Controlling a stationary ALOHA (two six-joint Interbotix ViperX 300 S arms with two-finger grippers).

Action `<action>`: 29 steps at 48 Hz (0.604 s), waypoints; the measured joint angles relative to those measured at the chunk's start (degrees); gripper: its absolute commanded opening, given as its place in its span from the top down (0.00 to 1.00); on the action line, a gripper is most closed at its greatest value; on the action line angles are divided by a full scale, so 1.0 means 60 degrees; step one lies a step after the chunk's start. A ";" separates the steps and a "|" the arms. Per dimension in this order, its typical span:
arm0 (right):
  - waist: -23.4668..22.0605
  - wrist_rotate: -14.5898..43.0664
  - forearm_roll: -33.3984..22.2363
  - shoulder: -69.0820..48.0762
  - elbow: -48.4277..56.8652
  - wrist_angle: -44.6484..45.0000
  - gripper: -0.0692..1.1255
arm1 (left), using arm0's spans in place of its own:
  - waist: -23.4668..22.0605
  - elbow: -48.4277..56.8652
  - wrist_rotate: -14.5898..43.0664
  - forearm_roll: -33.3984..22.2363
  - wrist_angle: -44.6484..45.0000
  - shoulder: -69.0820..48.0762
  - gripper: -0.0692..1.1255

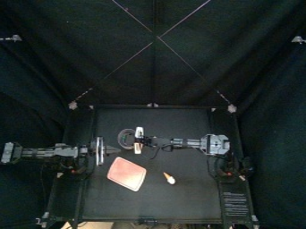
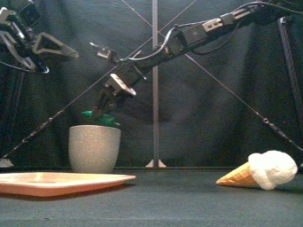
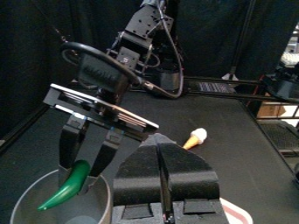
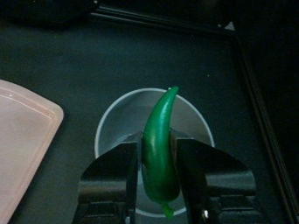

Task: Pick the green pepper then place it in the grey bowl
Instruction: Drop green pepper in the grey bowl and return to neutral

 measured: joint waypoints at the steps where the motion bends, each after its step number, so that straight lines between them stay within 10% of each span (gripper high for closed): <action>1: 0.0000 0.0000 0.0015 0.0015 -0.0044 0.0015 0.39 | -0.0015 0.0000 -0.0015 0.0000 0.0000 0.0000 0.87; 29: -0.0015 -0.0015 0.0234 0.0220 -0.0161 0.0073 0.29 | 0.0000 0.0059 0.0015 0.0000 -0.0015 0.0000 0.87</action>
